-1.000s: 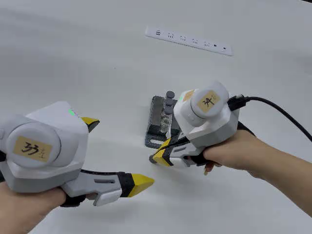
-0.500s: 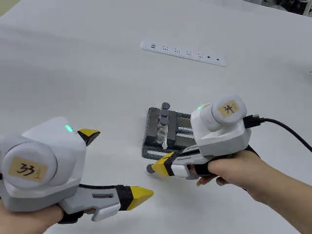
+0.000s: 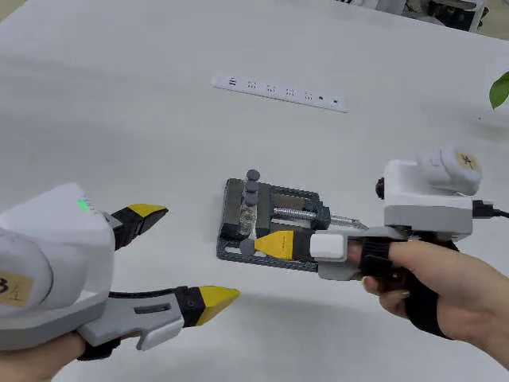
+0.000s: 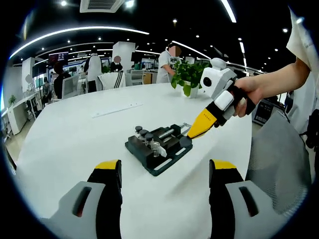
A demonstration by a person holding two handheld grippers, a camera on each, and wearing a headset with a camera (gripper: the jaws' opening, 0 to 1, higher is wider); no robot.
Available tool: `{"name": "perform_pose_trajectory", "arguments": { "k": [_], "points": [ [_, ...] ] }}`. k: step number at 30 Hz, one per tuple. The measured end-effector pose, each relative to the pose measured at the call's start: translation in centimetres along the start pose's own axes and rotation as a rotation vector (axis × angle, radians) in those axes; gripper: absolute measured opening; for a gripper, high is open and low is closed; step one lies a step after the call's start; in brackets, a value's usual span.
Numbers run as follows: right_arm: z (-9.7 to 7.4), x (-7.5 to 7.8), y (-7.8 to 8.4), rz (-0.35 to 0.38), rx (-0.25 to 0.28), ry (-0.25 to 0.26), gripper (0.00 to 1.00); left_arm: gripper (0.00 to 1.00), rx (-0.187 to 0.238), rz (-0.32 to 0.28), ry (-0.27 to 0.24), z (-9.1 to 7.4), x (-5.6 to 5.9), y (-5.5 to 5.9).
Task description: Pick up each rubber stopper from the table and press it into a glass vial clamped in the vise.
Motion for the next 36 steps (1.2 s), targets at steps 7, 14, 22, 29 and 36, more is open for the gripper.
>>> {"name": "perform_pose_trajectory", "arguments": {
  "k": [7,14,22,29,36],
  "points": [
    [-0.2,-2.4,-0.4,0.15,0.108,-0.098,0.0,0.53,0.088,-0.002,0.044,-0.1,0.7,-2.3],
    [-0.1,-3.6,-0.3,0.258,0.149,-0.164,0.0,0.31,0.145,0.013,0.128,-0.4,2.6,-4.4],
    [-0.6,-3.5,0.0,0.395,0.212,-0.208,0.0,0.11,0.159,-0.006,0.187,-0.4,4.3,-5.4],
    [-1.0,-3.7,0.1,0.426,0.235,-0.227,0.0,0.07,0.146,-0.017,0.214,-0.1,4.6,-5.4],
    [-0.9,-4.2,0.2,0.442,0.243,-0.247,0.0,0.07,0.142,-0.035,0.223,0.1,4.6,-5.4]
  ]
}}
Point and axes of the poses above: the centre of the closed fingertips' face, and the gripper's own axes: z roughly forward along the fingers, x roughly to its right, y roughly out of its underside, the point moved 2 cm from there along -z, roughly backward along the fingers, and after that the axes turned 12 degrees about -y, right-handed, at the moved point
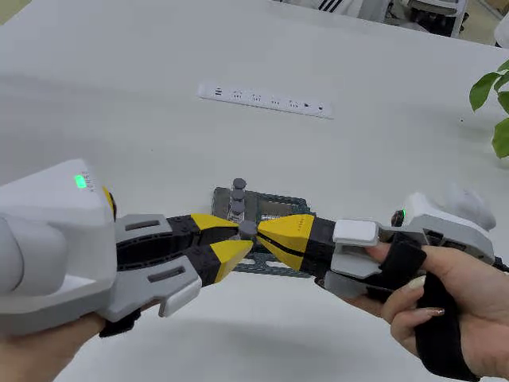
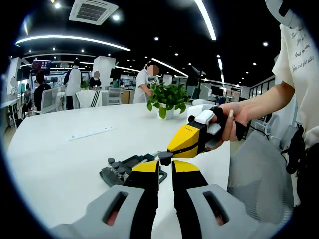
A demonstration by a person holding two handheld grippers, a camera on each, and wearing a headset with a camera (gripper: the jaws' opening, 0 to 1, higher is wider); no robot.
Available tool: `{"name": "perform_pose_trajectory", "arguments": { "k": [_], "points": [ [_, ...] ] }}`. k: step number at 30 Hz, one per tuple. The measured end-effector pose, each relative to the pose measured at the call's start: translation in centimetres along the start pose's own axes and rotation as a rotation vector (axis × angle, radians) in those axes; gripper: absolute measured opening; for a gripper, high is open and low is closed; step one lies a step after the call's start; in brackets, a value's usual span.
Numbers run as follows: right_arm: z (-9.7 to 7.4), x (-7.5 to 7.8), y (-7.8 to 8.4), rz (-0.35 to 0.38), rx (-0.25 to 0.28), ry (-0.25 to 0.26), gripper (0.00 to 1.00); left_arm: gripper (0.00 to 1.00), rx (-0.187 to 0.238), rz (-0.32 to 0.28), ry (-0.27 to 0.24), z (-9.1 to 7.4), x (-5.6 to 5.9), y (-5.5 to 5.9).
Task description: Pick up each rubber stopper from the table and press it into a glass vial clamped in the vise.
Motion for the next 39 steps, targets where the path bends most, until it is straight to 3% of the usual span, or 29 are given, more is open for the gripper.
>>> {"name": "perform_pose_trajectory", "arguments": {
  "k": [25,30,39],
  "points": [
    [-0.1,0.0,-0.2,0.034,0.017,-0.041,0.0,0.05,0.007,-0.05,-0.003,-0.27,-0.13,-0.02],
    [-0.2,0.08,-0.26,0.022,0.014,-0.042,0.0,0.04,0.002,-0.04,-0.002,-0.26,-0.1,0.01],
    [-0.24,0.33,-0.32,-0.084,-0.004,-0.013,0.0,0.04,-0.015,-0.016,-0.006,-0.16,-0.24,0.33]
  ]
}}
Point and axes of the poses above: the centre of the closed fingertips' face, and the gripper's own axes: z roughly forward along the fingers, x roughly to its right, y roughly out of its underside, the point moved 2 cm from there along -z, roughly backward along the fingers, and after that the axes turned 12 degrees about -y, right-handed, at the moved point
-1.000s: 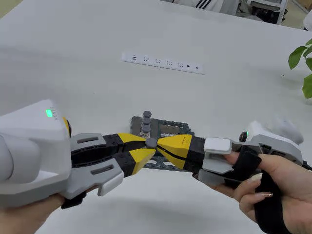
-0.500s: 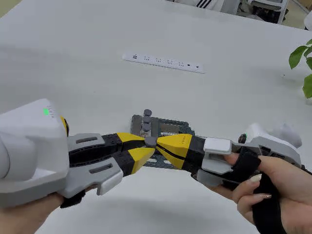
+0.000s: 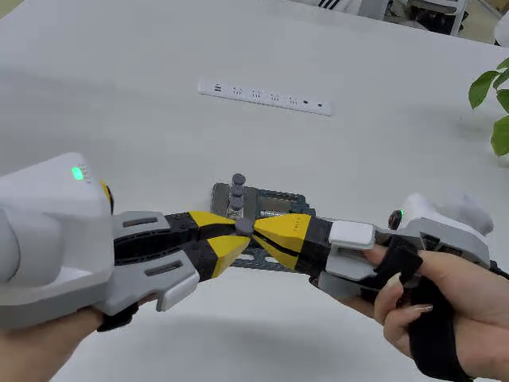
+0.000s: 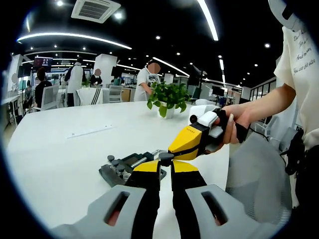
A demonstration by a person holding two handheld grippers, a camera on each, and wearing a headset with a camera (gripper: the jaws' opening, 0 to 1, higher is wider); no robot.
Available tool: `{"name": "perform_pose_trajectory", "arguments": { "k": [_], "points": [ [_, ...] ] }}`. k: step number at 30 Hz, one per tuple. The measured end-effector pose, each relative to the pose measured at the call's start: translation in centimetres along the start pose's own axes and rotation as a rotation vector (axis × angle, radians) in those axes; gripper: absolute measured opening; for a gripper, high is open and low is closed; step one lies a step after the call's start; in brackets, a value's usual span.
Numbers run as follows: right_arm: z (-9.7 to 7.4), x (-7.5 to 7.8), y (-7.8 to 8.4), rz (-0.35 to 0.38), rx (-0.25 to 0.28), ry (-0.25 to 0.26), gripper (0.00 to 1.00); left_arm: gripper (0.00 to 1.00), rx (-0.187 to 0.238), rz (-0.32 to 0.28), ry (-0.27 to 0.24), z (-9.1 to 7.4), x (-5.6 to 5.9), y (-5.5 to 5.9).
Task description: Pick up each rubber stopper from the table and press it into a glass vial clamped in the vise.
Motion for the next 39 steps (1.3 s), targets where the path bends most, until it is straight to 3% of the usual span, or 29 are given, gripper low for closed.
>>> {"name": "perform_pose_trajectory", "arguments": {
  "k": [5,9,17,19,20,27,33,35,39],
  "points": [
    [-0.3,0.2,-0.2,-0.136,-0.048,0.057,0.0,0.04,-0.012,0.004,-0.004,0.1,0.2,0.2],
    [-0.4,-0.4,-0.5,-0.245,-0.092,0.089,0.11,0.04,-0.022,0.005,-0.006,0.1,0.1,0.6],
    [-0.1,-1.1,0.5,-0.573,-0.391,0.191,0.27,0.04,-0.047,0.025,0.002,0.0,0.2,1.3],
    [0.0,-1.2,0.4,-0.649,-0.44,0.216,0.31,0.04,-0.05,0.028,0.006,0.0,0.3,1.4],
    [0.1,-1.2,0.5,-0.713,-0.503,0.236,0.31,0.04,-0.052,0.031,0.008,0.0,0.4,1.5],
    [0.3,-1.3,0.0,-0.999,-0.775,0.318,0.32,0.04,-0.065,0.058,0.028,0.1,0.9,1.6],
    [0.3,-1.5,-0.2,-1.128,-0.97,0.331,0.26,0.04,-0.072,0.077,0.046,0.1,1.2,1.7],
    [0.0,-1.2,0.0,-1.186,-1.074,0.337,0.23,0.04,-0.076,0.083,0.053,0.1,1.3,1.8],
    [-0.1,-0.8,0.6,-1.217,-1.186,0.317,0.19,0.04,-0.079,0.09,0.063,0.2,1.5,1.9]
  ]
}}
Point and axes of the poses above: the centre of the closed fingertips' face, and the gripper's own axes: z roughly forward along the fingers, x roughly to its right, y roughly out of its underside, the point moved 2 cm from there along -z, roughly backward along the fingers, and after that the axes turned 12 degrees about -y, right-handed, at the moved point
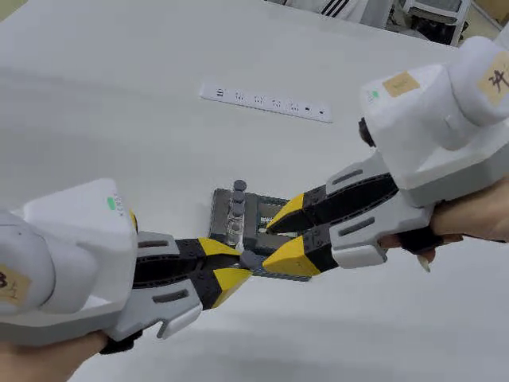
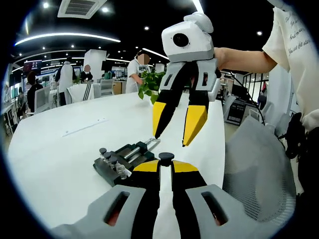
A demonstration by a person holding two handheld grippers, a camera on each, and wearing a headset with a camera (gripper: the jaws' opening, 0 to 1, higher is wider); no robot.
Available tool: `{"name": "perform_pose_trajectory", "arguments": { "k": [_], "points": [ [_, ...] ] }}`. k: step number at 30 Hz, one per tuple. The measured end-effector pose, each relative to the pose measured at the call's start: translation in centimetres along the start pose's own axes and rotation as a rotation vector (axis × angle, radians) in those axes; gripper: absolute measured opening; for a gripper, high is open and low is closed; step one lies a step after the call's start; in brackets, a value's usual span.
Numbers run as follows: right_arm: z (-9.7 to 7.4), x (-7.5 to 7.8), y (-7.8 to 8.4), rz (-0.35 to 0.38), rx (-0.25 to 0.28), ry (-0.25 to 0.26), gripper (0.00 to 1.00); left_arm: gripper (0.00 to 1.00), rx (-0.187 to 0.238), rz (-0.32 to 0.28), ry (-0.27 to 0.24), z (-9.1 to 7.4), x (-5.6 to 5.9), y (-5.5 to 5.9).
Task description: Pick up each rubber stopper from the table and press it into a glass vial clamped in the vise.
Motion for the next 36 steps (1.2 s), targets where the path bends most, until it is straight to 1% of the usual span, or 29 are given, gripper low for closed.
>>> {"name": "perform_pose_trajectory", "arguments": {
  "k": [3,5,8,9,11,15,22,32,36],
  "points": [
    [0.0,0.3,0.4,-0.08,-0.077,0.006,0.16,0.04,-0.004,0.001,0.006,0.1,0.1,0.1],
    [0.1,0.3,0.6,-0.111,-0.108,-0.003,0.15,0.04,-0.007,0.006,0.011,0.1,0.2,0.1],
    [0.5,0.0,0.5,-0.114,-0.112,-0.037,0.15,0.04,-0.009,0.008,0.019,0.2,0.3,0.1],
    [0.6,0.1,0.6,-0.117,-0.118,-0.038,0.13,0.04,-0.009,0.008,0.02,0.2,0.3,0.1],
    [0.8,0.0,0.6,-0.139,-0.146,-0.036,0.12,0.04,-0.009,0.01,0.024,0.3,0.4,0.1],
    [1.0,0.0,0.7,-0.139,-0.154,-0.049,0.11,0.04,-0.012,0.015,0.029,0.3,0.4,0.2],
    [1.3,-0.1,0.6,-0.156,-0.178,-0.05,0.09,0.04,-0.016,0.019,0.039,0.3,0.7,0.3],
    [1.7,-0.3,0.5,-0.165,-0.188,-0.06,0.08,0.04,-0.018,0.017,0.042,0.3,0.9,0.3],
    [1.8,-0.5,0.6,-0.187,-0.213,-0.065,0.08,0.04,-0.018,0.017,0.046,0.3,1.1,0.3]
  ]
}}
Point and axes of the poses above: the centre of the closed fingertips' face, and the gripper's own axes: z roughly forward along the fingers, x roughly to its right, y roughly out of its underside, the point moved 2 cm from there along -z, roughly backward along the fingers, and after that the axes turned 12 degrees about -y, right-handed, at the moved point
